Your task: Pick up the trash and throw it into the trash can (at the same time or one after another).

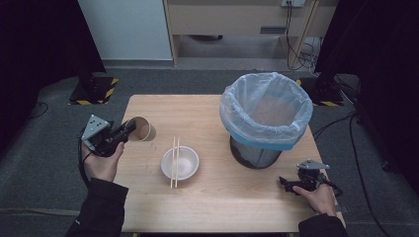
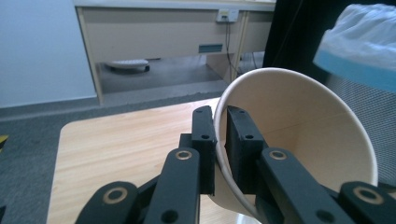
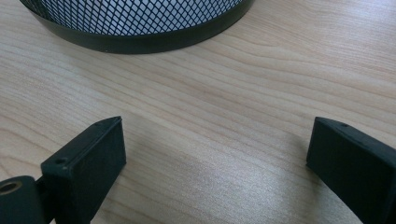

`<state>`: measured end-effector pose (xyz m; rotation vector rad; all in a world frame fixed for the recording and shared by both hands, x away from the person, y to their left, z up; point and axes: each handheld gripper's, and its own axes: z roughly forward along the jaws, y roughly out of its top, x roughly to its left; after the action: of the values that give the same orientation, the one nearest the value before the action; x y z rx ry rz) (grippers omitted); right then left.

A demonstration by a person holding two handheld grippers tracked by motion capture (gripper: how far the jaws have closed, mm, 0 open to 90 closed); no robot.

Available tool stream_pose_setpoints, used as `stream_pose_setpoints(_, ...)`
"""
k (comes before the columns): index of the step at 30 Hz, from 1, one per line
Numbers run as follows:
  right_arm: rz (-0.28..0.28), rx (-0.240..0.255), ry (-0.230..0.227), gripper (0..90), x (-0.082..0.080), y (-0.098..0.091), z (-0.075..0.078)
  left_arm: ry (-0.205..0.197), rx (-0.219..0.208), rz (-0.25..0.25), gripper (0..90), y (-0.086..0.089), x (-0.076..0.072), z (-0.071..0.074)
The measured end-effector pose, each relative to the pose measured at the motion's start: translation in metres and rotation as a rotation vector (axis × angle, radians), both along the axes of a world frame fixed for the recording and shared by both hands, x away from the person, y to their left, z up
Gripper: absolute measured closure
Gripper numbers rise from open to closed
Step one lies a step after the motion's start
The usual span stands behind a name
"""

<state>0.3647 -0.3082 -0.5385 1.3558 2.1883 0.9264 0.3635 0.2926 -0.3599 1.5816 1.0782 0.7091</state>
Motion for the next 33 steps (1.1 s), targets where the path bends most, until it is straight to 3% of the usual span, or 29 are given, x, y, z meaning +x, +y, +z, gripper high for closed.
stream_pose_setpoints(21,-0.002,0.002,0.003,4.5,0.000,0.001,0.000,-0.115,-0.002,-0.107,81.8,-0.037,-0.014,0.034)
stream_pose_setpoints(27,-0.002,0.002,0.002,4.4,0.000,0.001,0.000,-0.133,-0.033,-0.139,81.8,-0.051,-0.010,0.044)
stream_pose_setpoints(33,-0.003,0.002,0.003,4.4,0.000,0.001,0.000,-0.149,-0.026,-0.165,81.8,-0.069,-0.004,0.055)
